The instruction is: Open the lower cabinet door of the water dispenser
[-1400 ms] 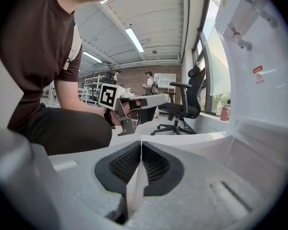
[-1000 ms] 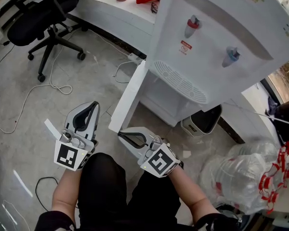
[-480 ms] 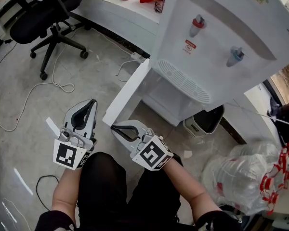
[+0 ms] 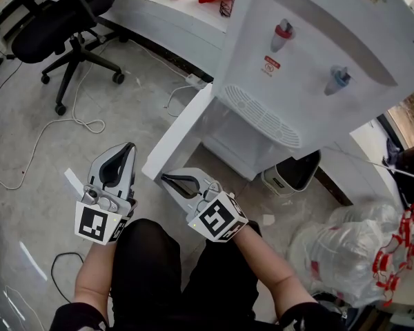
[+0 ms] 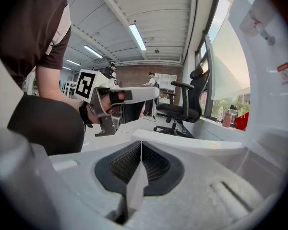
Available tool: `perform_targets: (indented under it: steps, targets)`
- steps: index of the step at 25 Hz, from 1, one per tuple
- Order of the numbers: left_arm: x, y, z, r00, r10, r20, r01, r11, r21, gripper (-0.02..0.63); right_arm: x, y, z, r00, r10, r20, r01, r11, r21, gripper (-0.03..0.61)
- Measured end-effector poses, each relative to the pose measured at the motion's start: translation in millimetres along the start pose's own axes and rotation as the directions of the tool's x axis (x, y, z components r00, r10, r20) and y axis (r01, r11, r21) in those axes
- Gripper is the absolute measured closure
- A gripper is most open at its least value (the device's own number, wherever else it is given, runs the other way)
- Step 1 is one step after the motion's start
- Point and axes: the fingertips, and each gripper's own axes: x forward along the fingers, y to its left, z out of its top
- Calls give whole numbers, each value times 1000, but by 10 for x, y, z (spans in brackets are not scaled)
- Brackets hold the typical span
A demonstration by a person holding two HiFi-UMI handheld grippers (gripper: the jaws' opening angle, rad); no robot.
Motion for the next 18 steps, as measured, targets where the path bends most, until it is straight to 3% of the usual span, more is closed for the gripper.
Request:
perform_targets:
  steps: [6, 12, 15, 18]
  targets:
    - [55, -30, -8, 1000, 6, -2, -6, 1000, 12, 604, -302, -251, 63, 998, -64, 3, 64, 998, -22, 566]
    - [174, -50, 119, 1000, -5, 16, 4, 999, 39, 604, -630, -561, 136, 983, -169, 71, 170, 985, -21, 574]
    - [278, -85, 235, 999, -41, 10, 41, 998, 38, 604, -786, -770, 297, 956, -247, 161, 238, 969, 71, 572]
    - [478, -121, 497, 995, -99, -4, 99, 995, 19, 604, -989, -986, 567, 927, -325, 190, 294, 940, 174, 572]
